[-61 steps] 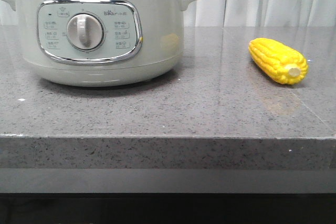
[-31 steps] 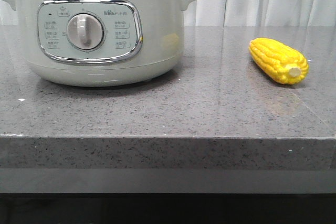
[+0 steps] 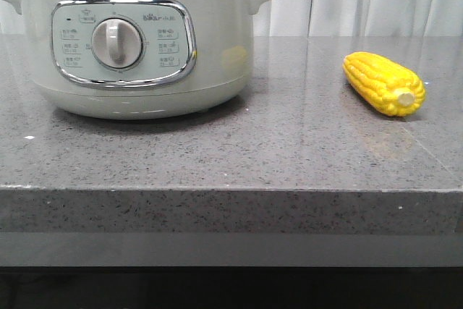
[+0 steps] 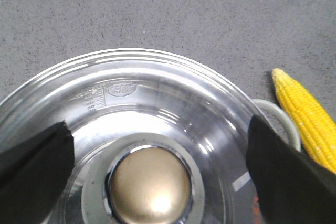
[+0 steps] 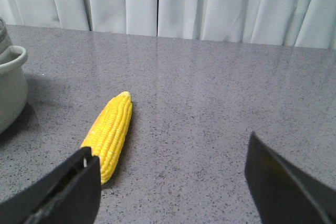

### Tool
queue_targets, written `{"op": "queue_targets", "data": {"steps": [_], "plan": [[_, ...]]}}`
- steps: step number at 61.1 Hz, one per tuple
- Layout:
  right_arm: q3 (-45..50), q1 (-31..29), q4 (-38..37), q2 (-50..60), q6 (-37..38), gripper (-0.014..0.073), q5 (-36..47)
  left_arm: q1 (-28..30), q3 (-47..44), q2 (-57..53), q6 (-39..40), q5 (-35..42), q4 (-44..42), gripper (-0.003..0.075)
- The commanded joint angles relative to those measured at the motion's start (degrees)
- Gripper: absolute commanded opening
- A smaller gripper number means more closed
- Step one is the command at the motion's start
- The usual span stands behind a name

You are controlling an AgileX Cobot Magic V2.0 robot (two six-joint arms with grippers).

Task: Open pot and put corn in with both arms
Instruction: 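Grasp the lid knob with the left gripper and lift the lid, then lower the right gripper onto the yellow corn cob and grasp it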

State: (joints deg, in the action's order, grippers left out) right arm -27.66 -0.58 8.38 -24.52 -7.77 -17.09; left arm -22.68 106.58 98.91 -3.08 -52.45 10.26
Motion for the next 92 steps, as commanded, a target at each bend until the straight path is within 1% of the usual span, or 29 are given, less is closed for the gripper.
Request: {"op": "queue_targets", "data": {"steps": [1,7,11,15,23,27,33,45,71,78,83,92], "plan": [[-2.2,-0.3,-0.1,-0.7,0.0,0.0582,4.8,-0.5,2.3,-1.3,0.3,2.6,0.6,0.0641],[-2.2,-0.3,-0.1,-0.7,0.0,0.0582,4.8,-0.5,2.3,-1.0,0.3,2.6,-0.8,0.0638],[-2.2,-0.3,-0.1,-0.7,0.0,0.0582,4.8,-0.5,2.3,-1.0,0.3,2.6,-1.2,0.0612],[-2.2,-0.3,-0.1,-0.7,0.0,0.0582,4.8,-0.5,2.3,-1.0,0.3,2.4,-1.2,0.0561],[-2.2,-0.3,-0.1,-0.7,0.0,0.0582,4.8,-0.5,2.3,-1.0,0.3,1.5,-1.2,0.0411],[-2.2,-0.3,-0.1,-0.7,0.0,0.0582,4.8,-0.5,2.3,-1.0,0.3,1.1,-1.2,0.036],[-2.2,-0.3,-0.1,-0.7,0.0,0.0582,4.8,-0.5,2.3,-1.0,0.3,1.1,-1.2,0.0316],[-2.2,-0.3,-0.1,-0.7,0.0,0.0582,4.8,-0.5,2.9,-1.0,0.3,1.1,-1.2,0.0312],[-2.2,-0.3,-0.1,-0.7,0.0,0.0582,4.8,-0.5,7.8,-2.2,0.3,0.9,-1.2,0.0312],[-2.2,-0.3,-0.1,-0.7,0.0,0.0582,4.8,-0.5,7.8,-3.8,0.2,-0.5,-1.5,0.0312],[-2.2,-0.3,-0.1,-0.7,0.0,0.0582,4.8,-0.5,7.7,-5.2,0.2,-2.4,-3.3,0.0312],[-2.2,-0.3,-0.1,-0.8,0.0,0.0582,4.8,-0.5,4.3,-9.4,0.2,-2.2,-4.7,0.0312]]}}
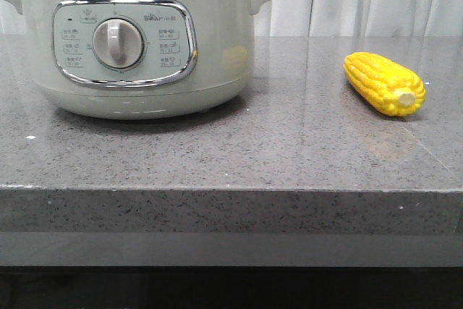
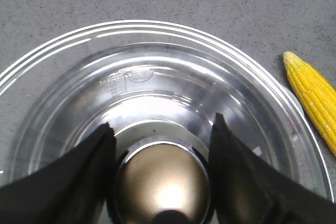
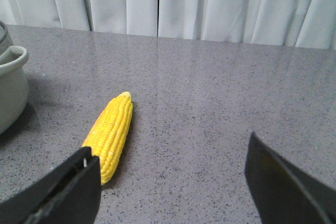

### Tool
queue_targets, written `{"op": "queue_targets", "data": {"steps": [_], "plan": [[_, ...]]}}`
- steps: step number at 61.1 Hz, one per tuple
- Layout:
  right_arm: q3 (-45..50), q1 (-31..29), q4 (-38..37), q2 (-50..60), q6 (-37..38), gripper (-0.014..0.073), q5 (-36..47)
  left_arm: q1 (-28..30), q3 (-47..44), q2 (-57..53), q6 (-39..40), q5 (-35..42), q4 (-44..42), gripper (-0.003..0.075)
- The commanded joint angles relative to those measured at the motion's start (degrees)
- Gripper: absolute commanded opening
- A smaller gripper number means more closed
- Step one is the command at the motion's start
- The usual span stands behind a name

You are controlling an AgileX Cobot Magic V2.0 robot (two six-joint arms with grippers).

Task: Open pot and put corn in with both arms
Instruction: 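Lower the right gripper onto the yellow corn cob and grasp it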

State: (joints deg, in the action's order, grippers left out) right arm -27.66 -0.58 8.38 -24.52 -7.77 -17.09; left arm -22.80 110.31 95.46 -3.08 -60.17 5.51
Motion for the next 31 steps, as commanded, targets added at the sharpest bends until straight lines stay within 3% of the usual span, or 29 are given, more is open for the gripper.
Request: {"op": "queue_targets", "data": {"steps": [1,31], "plan": [[-2.2,-0.3,-0.1,-0.8,0.0,0.0582,4.8,-0.3,0.1,-6.4,0.2,5.5,0.0,0.0312],[-3.7,0.0,-0.1,-12.0,0.0,0.0582,4.4,-0.3,-24.0,-28.0,0.2,5.8,-0.1,0.0312]]}}
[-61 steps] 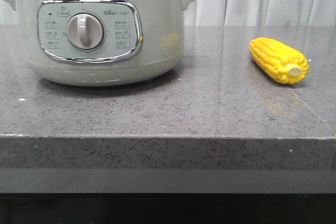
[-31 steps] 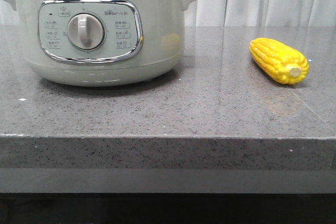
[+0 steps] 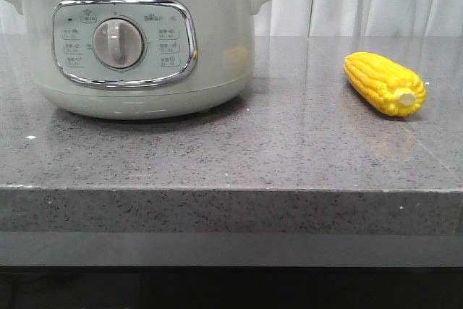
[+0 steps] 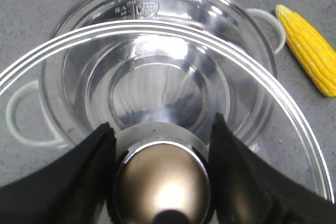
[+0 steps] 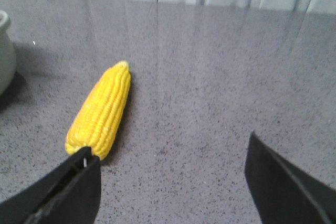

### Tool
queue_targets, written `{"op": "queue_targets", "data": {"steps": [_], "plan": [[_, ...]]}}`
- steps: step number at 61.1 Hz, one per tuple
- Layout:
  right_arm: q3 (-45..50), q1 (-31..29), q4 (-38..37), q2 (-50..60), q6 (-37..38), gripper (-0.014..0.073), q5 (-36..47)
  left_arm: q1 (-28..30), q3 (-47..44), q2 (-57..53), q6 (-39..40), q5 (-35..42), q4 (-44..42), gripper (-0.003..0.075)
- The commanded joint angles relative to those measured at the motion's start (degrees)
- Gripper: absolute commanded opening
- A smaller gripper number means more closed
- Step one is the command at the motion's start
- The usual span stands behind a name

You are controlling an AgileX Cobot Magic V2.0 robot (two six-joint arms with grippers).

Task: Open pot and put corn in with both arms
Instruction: 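Lower the right gripper onto the yellow corn cob and grasp it, then carry the corn with the right gripper over the pot and release it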

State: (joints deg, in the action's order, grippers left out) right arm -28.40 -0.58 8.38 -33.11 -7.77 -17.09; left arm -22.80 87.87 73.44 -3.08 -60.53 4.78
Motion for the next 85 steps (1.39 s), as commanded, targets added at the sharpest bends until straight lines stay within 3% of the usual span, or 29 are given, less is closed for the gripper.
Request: {"op": "queue_targets", "data": {"steps": [1,17,30,47,64,67,77,85], "plan": [[-3.2,0.2,-0.1,-4.0,0.0,0.0582,4.3,-0.3,-2.7,-7.1,0.2,6.1,0.6,0.0312],[-11.0,3.4,1.2,-18.4,0.0,0.0582,4.1,-0.3,-14.1,-19.7,0.7,5.7,1.1,0.0312],[-22.1,6.7,6.9,-33.7,0.0,0.0582,-0.7,-0.3,-19.5,-27.9,1.7,3.5,1.1,0.0312],[-38.0,7.9,13.7,-53.0,0.0,0.0582,-10.8,-0.3,-20.2,-31.3,2.1,2.6,1.1,0.0312],[-43.3,7.8,13.8,-61.1,0.0,0.0574,-13.9,-0.3,-20.2,-31.3,2.1,2.7,1.1,0.0312],[-43.3,7.8,13.8,-61.1,0.0,0.0545,-13.9,-0.3,-20.2,-31.3,2.1,2.7,1.1,0.0312],[-43.3,7.8,13.8,-60.8,0.0,0.0332,-13.9,-0.3,-20.2,-31.3,2.1,2.7,1.1,0.0312],[-43.3,7.8,13.8,-59.9,0.0,0.0265,-13.8,-0.3,-20.2,-31.3,2.1,2.7,1.1,0.0312]]}}
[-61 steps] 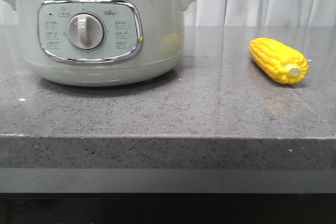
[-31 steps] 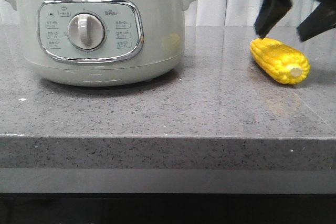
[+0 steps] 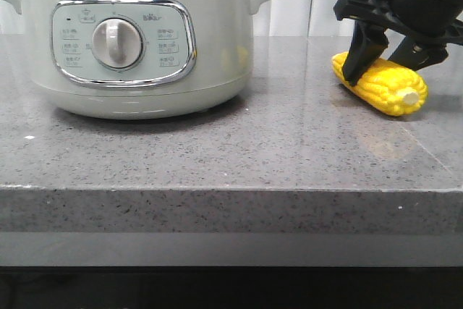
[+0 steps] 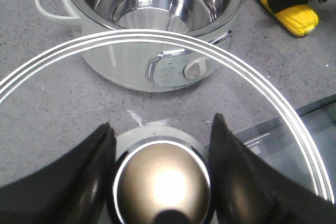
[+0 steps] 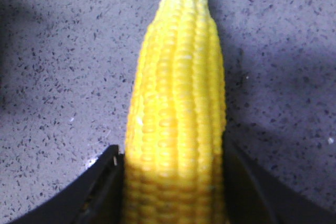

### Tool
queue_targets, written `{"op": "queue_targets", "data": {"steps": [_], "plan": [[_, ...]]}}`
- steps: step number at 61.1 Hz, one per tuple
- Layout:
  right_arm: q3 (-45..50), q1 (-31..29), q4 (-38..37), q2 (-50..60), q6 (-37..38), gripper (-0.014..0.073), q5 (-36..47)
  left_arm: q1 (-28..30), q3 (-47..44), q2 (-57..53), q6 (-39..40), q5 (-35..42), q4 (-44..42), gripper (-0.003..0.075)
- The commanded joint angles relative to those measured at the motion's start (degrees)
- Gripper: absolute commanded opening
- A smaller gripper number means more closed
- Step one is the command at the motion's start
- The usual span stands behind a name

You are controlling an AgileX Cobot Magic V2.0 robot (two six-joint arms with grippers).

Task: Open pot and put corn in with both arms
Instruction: 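Carry the corn with the right gripper over the pot and release it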

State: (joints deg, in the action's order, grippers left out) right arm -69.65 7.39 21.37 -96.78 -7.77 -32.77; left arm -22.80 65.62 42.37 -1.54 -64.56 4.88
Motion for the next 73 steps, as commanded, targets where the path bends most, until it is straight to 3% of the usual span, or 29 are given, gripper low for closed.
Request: {"op": "queue_targets", "data": {"steps": [1,13,22,38,54,73], "plan": [[-2.1,-0.1,0.8,4.1,0.0,0.0265,2.0,-0.3,2.0,-0.2,0.6,6.8,1.0,0.0312],[-6.3,0.2,0.8,8.8,-0.7,0.0265,2.9,-0.3,2.0,-0.2,0.6,6.8,1.0,0.0312],[-16.2,5.7,0.8,8.7,-3.7,0.0265,1.7,-0.3,2.0,-0.2,0.6,6.8,1.0,0.0312],[-32.4,19.0,0.8,-0.6,-4.5,0.0265,0.9,-0.3,2.0,-0.2,0.6,6.7,1.0,0.0312],[-39.2,24.3,0.8,-10.0,-4.5,0.0272,-1.0,-0.3,2.0,-0.2,0.6,6.7,1.0,0.0312],[-39.2,24.4,0.7,-11.1,-4.5,0.0519,-4.0,-0.3,2.0,-0.2,0.6,6.7,0.9,0.0312]]}}
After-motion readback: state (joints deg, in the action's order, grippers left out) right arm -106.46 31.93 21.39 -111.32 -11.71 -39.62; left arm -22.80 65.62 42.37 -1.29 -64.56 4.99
